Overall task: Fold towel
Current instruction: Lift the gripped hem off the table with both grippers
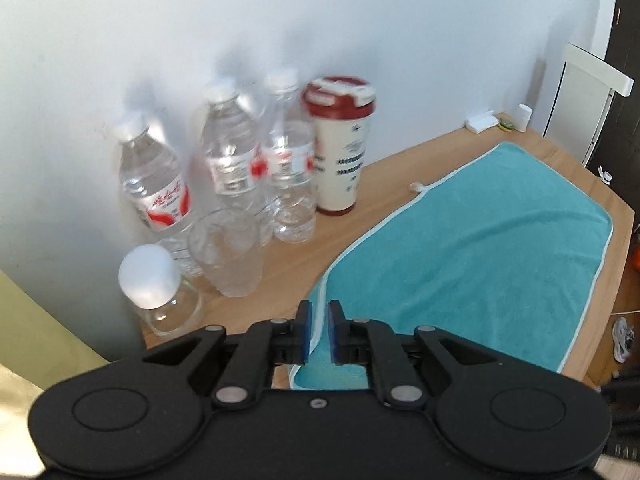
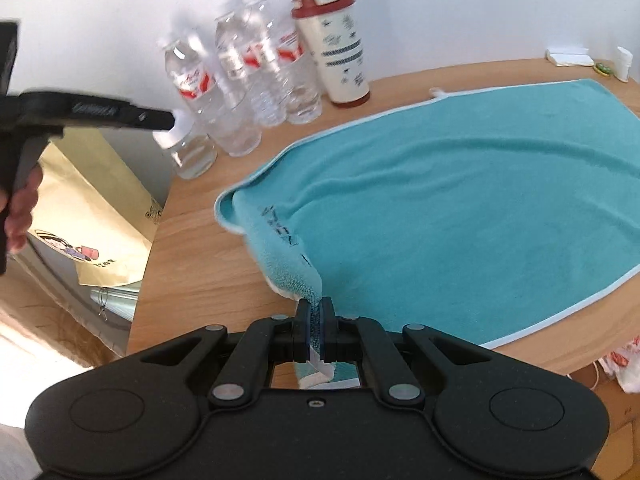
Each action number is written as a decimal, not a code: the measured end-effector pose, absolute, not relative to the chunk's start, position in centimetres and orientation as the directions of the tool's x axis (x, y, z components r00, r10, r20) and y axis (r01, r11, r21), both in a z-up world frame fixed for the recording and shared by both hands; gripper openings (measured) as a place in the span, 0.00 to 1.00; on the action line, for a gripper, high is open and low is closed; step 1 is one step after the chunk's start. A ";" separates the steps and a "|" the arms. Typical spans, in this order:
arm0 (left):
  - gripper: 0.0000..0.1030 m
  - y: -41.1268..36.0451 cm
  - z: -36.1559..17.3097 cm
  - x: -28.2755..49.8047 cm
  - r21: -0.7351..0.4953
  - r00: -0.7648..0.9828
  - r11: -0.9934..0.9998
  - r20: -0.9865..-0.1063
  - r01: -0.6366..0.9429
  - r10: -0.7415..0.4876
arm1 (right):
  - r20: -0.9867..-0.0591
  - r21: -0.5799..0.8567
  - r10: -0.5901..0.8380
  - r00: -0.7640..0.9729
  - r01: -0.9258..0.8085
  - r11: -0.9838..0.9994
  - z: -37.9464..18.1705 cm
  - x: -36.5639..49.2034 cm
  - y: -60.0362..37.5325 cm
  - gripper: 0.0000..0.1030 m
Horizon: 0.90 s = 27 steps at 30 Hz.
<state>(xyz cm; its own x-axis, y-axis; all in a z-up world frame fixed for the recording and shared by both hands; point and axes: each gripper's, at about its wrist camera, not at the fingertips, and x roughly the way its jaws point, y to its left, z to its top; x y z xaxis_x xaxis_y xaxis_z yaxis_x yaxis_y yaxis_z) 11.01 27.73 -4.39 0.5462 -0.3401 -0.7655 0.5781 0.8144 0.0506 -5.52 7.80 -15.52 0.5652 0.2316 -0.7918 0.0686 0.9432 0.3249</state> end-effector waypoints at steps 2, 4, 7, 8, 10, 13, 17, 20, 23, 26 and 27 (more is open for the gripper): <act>0.08 26.1 -5.3 11.1 0.056 0.555 0.843 -0.775 0.535 -0.301 | -0.792 0.315 0.245 0.560 0.031 0.948 -15.3 -5.6 5.5 0.03; 0.09 25.7 -6.2 11.6 0.028 0.548 0.866 -0.784 0.500 -0.291 | -0.790 0.320 0.263 0.553 0.008 0.947 -15.4 -5.5 4.4 0.03; 0.12 25.7 -9.1 12.8 0.087 0.549 0.906 -0.818 0.414 -0.173 | -0.799 0.339 0.286 0.529 0.003 0.941 -16.2 -5.2 3.8 0.03; 0.13 26.1 -10.2 13.3 0.057 0.506 0.916 -0.847 0.396 -0.166 | -0.801 0.343 0.293 0.522 -0.001 0.939 -16.4 -5.1 3.9 0.03; 0.14 26.8 -11.2 13.7 0.002 0.457 0.927 -0.870 0.376 -0.183 | -0.799 0.353 0.301 0.520 0.000 0.936 -16.6 -5.0 3.8 0.03; 0.47 27.0 -13.3 13.4 0.033 0.440 0.896 -0.878 0.443 -0.186 | -0.806 0.365 0.300 0.510 0.030 0.930 -17.1 -4.3 4.0 0.03; 0.51 27.5 -15.1 13.4 -0.032 0.358 0.883 -0.907 0.468 -0.222 | -0.824 0.357 0.287 0.488 0.055 0.932 -17.2 -4.1 4.2 0.03; 0.51 27.8 -16.5 14.0 -0.031 0.341 0.878 -0.915 0.477 -0.218 | -0.838 0.343 0.272 0.473 0.069 0.937 -17.4 -3.8 4.5 0.03; 0.35 28.2 -17.8 14.7 -0.063 0.328 0.879 -0.914 0.472 -0.241 | -0.848 0.332 0.252 0.466 0.095 0.939 -17.7 -3.7 4.4 0.03; 0.09 28.7 -18.5 15.1 -0.115 0.304 0.866 -0.907 0.486 -0.292 | -0.849 0.319 0.221 0.480 0.131 0.939 -17.7 -3.7 4.4 0.03; 0.06 28.8 -18.5 15.0 -0.130 0.302 0.860 -0.901 0.494 -0.310 | -0.847 0.316 0.213 0.487 0.139 0.938 -17.6 -3.8 4.4 0.03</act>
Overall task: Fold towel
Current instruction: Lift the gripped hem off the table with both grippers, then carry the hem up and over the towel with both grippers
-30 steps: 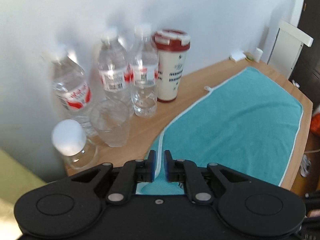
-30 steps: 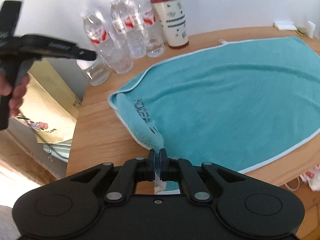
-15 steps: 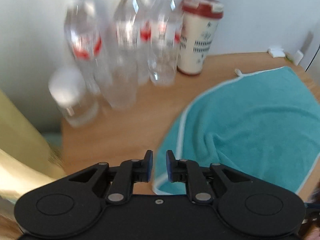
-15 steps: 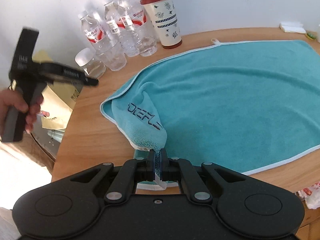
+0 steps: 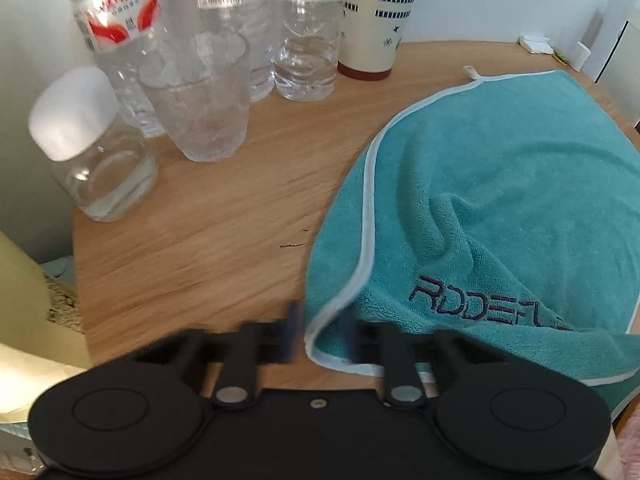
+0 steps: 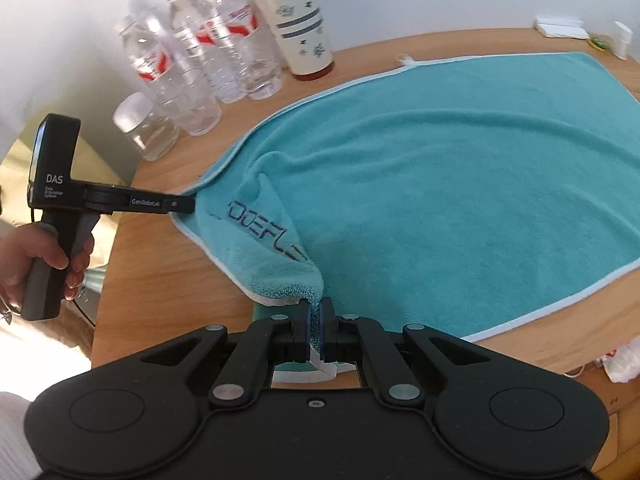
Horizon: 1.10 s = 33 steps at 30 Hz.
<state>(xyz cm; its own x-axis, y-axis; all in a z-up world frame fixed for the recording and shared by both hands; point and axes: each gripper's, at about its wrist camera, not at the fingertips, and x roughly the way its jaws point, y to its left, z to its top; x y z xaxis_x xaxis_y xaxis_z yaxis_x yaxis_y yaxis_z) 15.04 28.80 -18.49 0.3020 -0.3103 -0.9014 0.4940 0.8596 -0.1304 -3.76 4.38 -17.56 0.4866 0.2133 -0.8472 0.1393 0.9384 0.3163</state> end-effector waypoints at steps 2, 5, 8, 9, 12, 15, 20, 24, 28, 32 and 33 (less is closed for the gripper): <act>0.03 28.8 -17.9 15.0 -0.166 0.299 0.836 -0.883 0.523 -0.362 | -0.843 0.312 0.197 0.500 0.156 0.937 -17.3 -3.9 4.1 0.03; 0.03 28.6 -16.5 15.8 -0.224 0.285 0.824 -0.864 0.520 -0.415 | -0.834 0.300 0.164 0.527 0.184 0.936 -16.9 -4.1 3.4 0.03; 0.03 27.5 -14.6 17.0 -0.277 0.290 0.817 -0.837 0.506 -0.464 | -0.828 0.277 0.120 0.548 0.214 0.937 -16.5 -4.2 2.1 0.03; 0.03 27.2 -14.2 17.2 -0.292 0.290 0.812 -0.829 0.505 -0.478 | -0.826 0.274 0.112 0.552 0.221 0.936 -16.4 -4.2 1.4 0.03; 0.03 24.3 -11.7 18.1 -0.330 0.298 0.788 -0.794 0.520 -0.529 | -0.815 0.276 0.088 0.573 0.249 0.928 -16.3 -4.4 -1.3 0.03; 0.03 21.4 -10.3 18.7 -0.339 0.310 0.770 -0.770 0.540 -0.557 | -0.806 0.270 0.066 0.588 0.265 0.926 -16.4 -4.6 -4.4 0.03; 0.03 14.5 -8.2 19.6 -0.342 0.349 0.773 -0.743 0.535 -0.571 | -0.795 0.283 0.070 0.603 0.267 0.921 -16.2 -5.1 -10.6 0.03; 0.03 8.7 -7.5 20.4 -0.318 0.374 0.768 -0.730 0.556 -0.572 | -0.791 0.278 0.050 0.610 0.285 0.917 -15.9 -5.0 -15.5 0.03; 0.03 3.5 -7.4 21.3 -0.331 0.382 0.764 -0.714 0.554 -0.586 | -0.792 0.278 0.041 0.610 0.299 0.913 -16.1 -4.8 -19.7 0.03; 0.03 -1.7 -7.7 22.0 -0.311 0.384 0.756 -0.714 0.576 -0.586 | -0.787 0.291 0.033 0.616 0.323 0.900 -16.2 -4.8 -23.1 0.03; 0.03 -2.9 -7.9 22.1 -0.307 0.381 0.753 -0.716 0.581 -0.586 | -0.788 0.292 0.025 0.616 0.338 0.895 -16.3 -4.8 -24.4 0.03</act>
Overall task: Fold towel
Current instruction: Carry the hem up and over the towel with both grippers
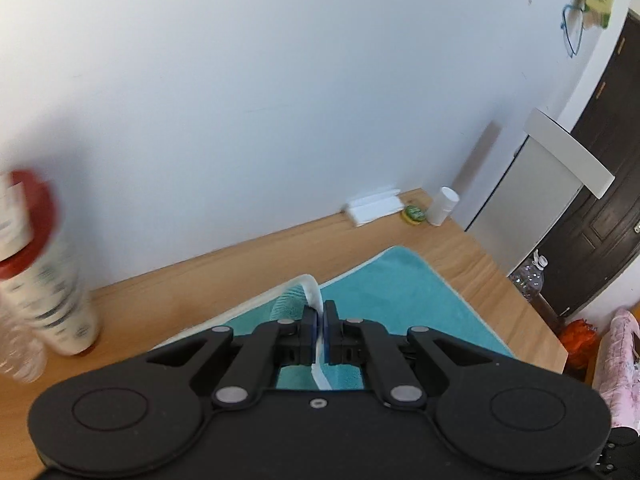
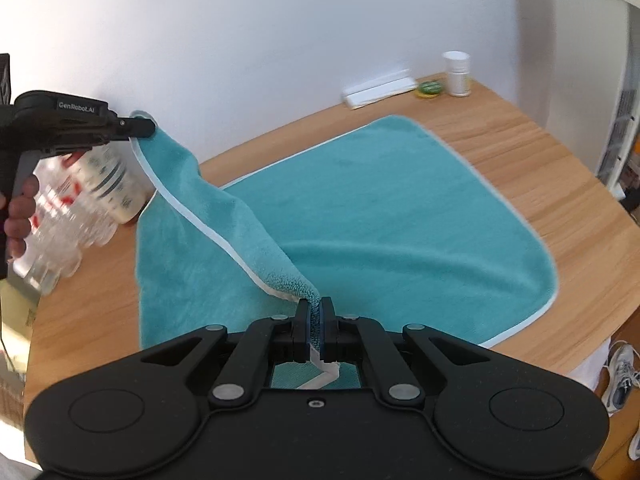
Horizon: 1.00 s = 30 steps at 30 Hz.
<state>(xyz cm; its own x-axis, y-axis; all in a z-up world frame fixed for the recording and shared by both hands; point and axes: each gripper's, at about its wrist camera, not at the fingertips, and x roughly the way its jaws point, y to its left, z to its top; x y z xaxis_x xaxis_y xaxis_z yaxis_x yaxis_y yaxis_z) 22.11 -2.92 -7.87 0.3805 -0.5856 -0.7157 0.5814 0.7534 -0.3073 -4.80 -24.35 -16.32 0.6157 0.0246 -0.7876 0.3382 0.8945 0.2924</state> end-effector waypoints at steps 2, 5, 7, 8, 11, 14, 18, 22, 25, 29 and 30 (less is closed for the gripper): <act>0.03 -5.4 -8.1 22.4 -0.298 0.374 0.745 -0.718 0.596 -0.587 | -0.786 0.293 0.011 0.619 0.356 0.887 -16.4 -4.9 -25.9 0.03; 0.03 -8.9 -8.4 22.7 -0.282 0.366 0.731 -0.721 0.621 -0.588 | -0.784 0.299 -0.008 0.621 0.390 0.871 -16.7 -5.4 -28.2 0.03; 0.03 -10.7 -8.7 22.9 -0.274 0.362 0.723 -0.721 0.634 -0.591 | -0.785 0.302 -0.024 0.619 0.416 0.858 -16.8 -5.7 -29.3 0.03; 0.03 -11.8 -8.8 23.0 -0.270 0.358 0.717 -0.721 0.642 -0.593 | -0.785 0.302 -0.034 0.619 0.430 0.851 -16.9 -5.8 -29.8 0.03; 0.03 -15.5 -9.4 23.1 -0.247 0.353 0.697 -0.721 0.673 -0.596 | -0.787 0.304 -0.069 0.613 0.484 0.821 -17.4 -6.4 -31.8 0.03; 0.03 -18.5 -10.1 23.1 -0.213 0.353 0.690 -0.733 0.692 -0.581 | -0.791 0.302 -0.090 0.606 0.513 0.804 -17.8 -6.8 -33.0 0.03; 0.03 -21.4 -10.8 23.0 -0.183 0.344 0.662 -0.738 0.726 -0.581 | -0.795 0.304 -0.113 0.596 0.552 0.776 -18.5 -7.7 -34.6 0.03; 0.03 -24.1 -11.7 23.7 -0.193 0.345 0.663 -0.732 0.723 -0.588 | -0.786 0.313 -0.127 0.605 0.567 0.762 -18.5 -8.0 -35.7 0.03; 0.03 -25.0 -11.4 23.9 -0.209 0.354 0.662 -0.710 0.719 -0.609 | -0.770 0.314 -0.128 0.626 0.545 0.778 -17.6 -8.1 -36.0 0.03; 0.03 -24.2 -9.8 23.5 -0.231 0.378 0.658 -0.664 0.717 -0.645 | -0.740 0.347 -0.074 0.668 0.473 0.810 -15.8 -8.1 -35.3 0.03; 0.03 -24.1 -9.6 23.4 -0.234 0.382 0.659 -0.659 0.715 -0.648 | -0.732 0.361 -0.040 0.680 0.438 0.823 -15.1 -8.0 -34.7 0.03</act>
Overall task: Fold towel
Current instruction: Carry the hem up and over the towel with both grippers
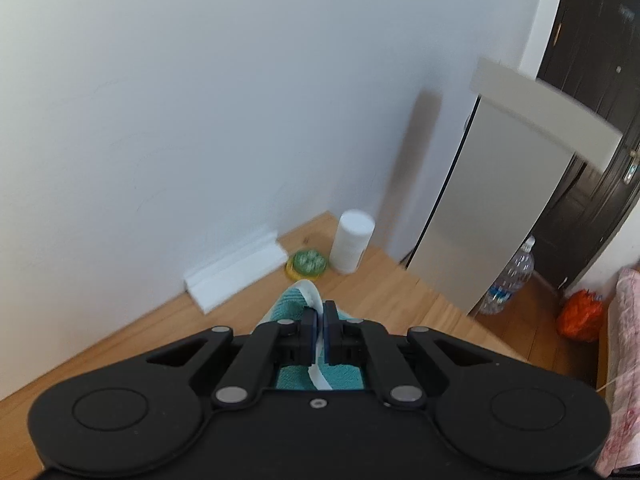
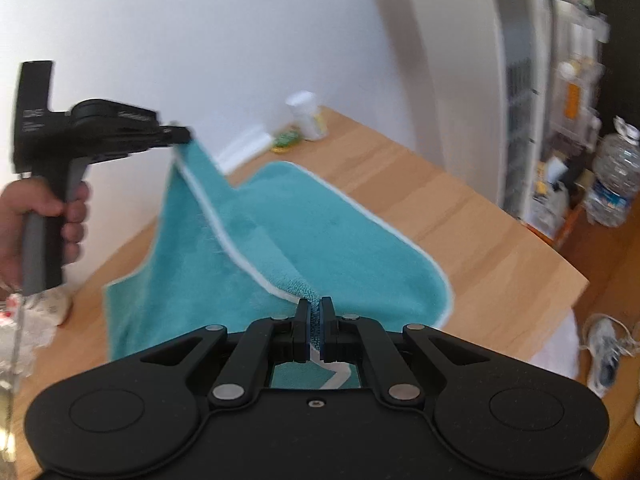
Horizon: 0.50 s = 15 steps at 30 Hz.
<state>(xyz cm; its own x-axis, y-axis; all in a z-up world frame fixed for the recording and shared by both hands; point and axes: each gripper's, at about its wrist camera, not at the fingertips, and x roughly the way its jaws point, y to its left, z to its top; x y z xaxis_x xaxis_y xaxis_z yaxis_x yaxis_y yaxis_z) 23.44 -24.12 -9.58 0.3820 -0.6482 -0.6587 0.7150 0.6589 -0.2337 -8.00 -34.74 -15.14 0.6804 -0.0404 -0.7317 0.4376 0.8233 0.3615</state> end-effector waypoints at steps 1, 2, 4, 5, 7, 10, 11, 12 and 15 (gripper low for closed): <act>0.03 -22.9 -8.6 23.0 -0.241 0.407 0.667 -0.633 0.705 -0.658 | -0.723 0.377 -0.006 0.691 0.401 0.835 -14.5 -7.9 -34.2 0.03; 0.03 -21.8 -7.9 22.7 -0.248 0.427 0.674 -0.612 0.696 -0.666 | -0.710 0.395 0.032 0.703 0.362 0.844 -14.0 -7.8 -33.6 0.03; 0.03 -19.8 -6.5 22.0 -0.255 0.454 0.681 -0.581 0.686 -0.675 | -0.689 0.416 0.082 0.720 0.300 0.858 -12.9 -7.5 -32.7 0.03; 0.03 -19.3 -6.0 21.8 -0.247 0.458 0.680 -0.578 0.690 -0.675 | -0.680 0.423 0.094 0.728 0.283 0.861 -12.4 -7.3 -32.3 0.03; 0.03 -18.6 -5.1 21.5 -0.226 0.464 0.676 -0.575 0.701 -0.674 | -0.659 0.430 0.081 0.748 0.285 0.857 -11.6 -7.3 -32.3 0.03; 0.03 -18.8 -3.4 21.6 -0.220 0.475 0.659 -0.536 0.719 -0.697 | -0.635 0.429 0.048 0.771 0.299 0.852 -10.7 -7.6 -32.6 0.03; 0.03 -19.1 -2.9 21.7 -0.229 0.476 0.652 -0.519 0.723 -0.710 | -0.621 0.428 0.026 0.783 0.311 0.849 -10.0 -7.7 -33.0 0.03; 0.03 -19.6 -2.6 21.8 -0.235 0.477 0.646 -0.503 0.726 -0.720 | -0.607 0.421 0.001 0.795 0.320 0.849 -9.6 -7.9 -33.4 0.03; 0.03 -21.2 -2.0 21.8 -0.243 0.481 0.632 -0.471 0.736 -0.740 | -0.609 0.392 -0.061 0.791 0.366 0.844 -9.4 -8.0 -34.7 0.03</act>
<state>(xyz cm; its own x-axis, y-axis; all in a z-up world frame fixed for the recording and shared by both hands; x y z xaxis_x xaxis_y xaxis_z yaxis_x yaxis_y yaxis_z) 21.82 -21.18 -2.04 0.4805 -0.7397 -0.4711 0.7355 0.6325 -0.2429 -8.01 -34.73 -9.36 0.7910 -0.0610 -0.6087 0.3664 0.8440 0.3917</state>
